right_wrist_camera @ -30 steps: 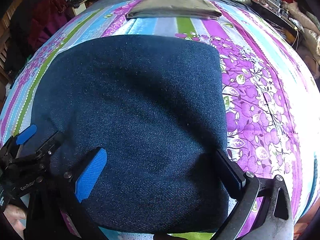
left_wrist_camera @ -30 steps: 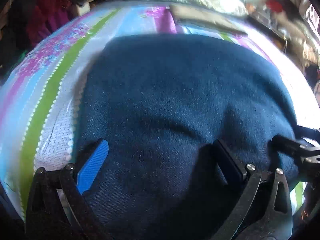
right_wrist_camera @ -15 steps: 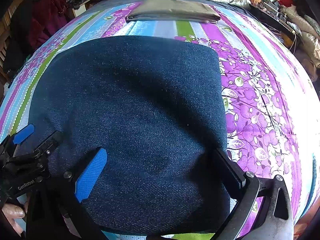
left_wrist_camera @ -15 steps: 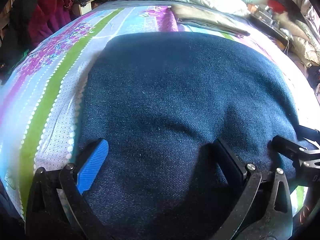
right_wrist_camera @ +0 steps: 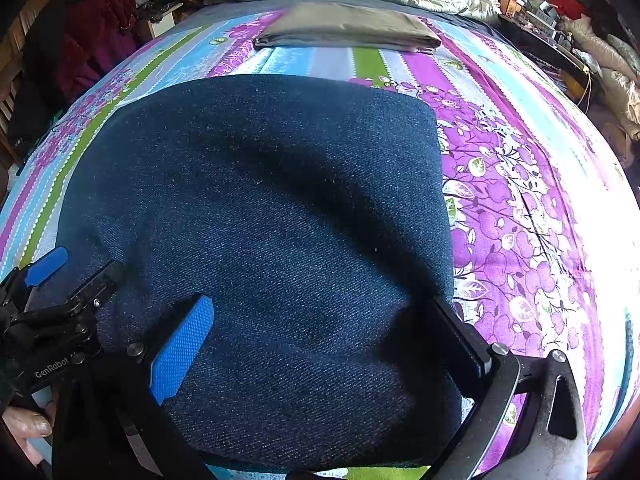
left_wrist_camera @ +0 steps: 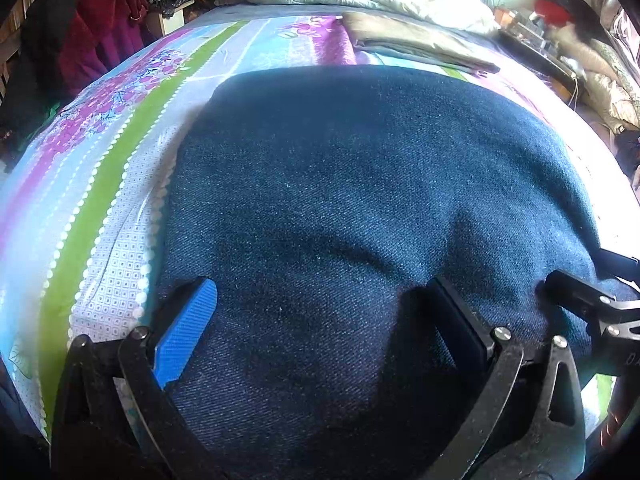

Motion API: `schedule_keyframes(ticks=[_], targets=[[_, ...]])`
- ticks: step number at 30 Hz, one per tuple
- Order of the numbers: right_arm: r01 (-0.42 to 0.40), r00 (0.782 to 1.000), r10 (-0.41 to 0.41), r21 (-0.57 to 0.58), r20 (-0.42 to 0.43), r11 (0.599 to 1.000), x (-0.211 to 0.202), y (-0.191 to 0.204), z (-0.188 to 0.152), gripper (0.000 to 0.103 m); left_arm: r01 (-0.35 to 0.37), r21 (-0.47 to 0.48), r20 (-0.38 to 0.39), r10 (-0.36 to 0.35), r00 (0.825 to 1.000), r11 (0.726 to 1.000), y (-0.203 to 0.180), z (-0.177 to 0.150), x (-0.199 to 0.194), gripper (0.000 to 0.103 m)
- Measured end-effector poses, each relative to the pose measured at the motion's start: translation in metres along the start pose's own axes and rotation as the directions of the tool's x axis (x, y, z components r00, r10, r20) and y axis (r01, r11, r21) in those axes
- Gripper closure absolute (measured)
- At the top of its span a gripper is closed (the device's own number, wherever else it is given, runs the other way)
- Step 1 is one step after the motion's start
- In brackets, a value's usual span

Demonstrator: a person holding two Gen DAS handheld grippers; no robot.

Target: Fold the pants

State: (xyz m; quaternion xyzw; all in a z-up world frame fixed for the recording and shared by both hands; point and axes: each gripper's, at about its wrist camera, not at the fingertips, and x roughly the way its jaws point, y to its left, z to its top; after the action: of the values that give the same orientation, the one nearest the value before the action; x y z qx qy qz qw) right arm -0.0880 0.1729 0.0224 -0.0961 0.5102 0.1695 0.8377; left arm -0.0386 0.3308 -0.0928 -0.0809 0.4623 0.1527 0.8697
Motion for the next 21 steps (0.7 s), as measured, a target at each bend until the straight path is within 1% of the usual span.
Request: schedule_keyframes(ticks=[15,17,18,19,21], targets=[[-0.007,1.0,0.007,-0.001,0.006,1.0,-0.001,-0.001,0.0,0.0,-0.007,0.002,-0.001,0.007,1.0,1.0,-0.001,0.001,0.0,0.0],[-0.023,1.0,0.023,-0.006,0.006,1.0,-0.004,-0.003,0.001,0.0,-0.044,0.001,-0.007,0.044,0.999,0.999,-0.004,0.002,-0.004,0.0],[-0.034,0.999,0.034,-0.001,0.001,0.999,-0.007,-0.005,0.001,0.0,-0.074,0.005,-0.007,0.074,0.997,0.997,-0.008,0.003,-0.009,0.0],[-0.042,0.999,0.042,0.003,-0.005,0.999,-0.011,-0.008,0.002,0.0,-0.109,0.028,0.0,0.109,0.994,0.994,-0.014,0.004,-0.014,0.001],[-0.057,0.998,0.057,0.004,-0.004,0.998,-0.022,-0.012,0.001,0.0,-0.188,0.098,0.016,0.188,0.982,0.977,-0.027,0.005,-0.026,0.001]])
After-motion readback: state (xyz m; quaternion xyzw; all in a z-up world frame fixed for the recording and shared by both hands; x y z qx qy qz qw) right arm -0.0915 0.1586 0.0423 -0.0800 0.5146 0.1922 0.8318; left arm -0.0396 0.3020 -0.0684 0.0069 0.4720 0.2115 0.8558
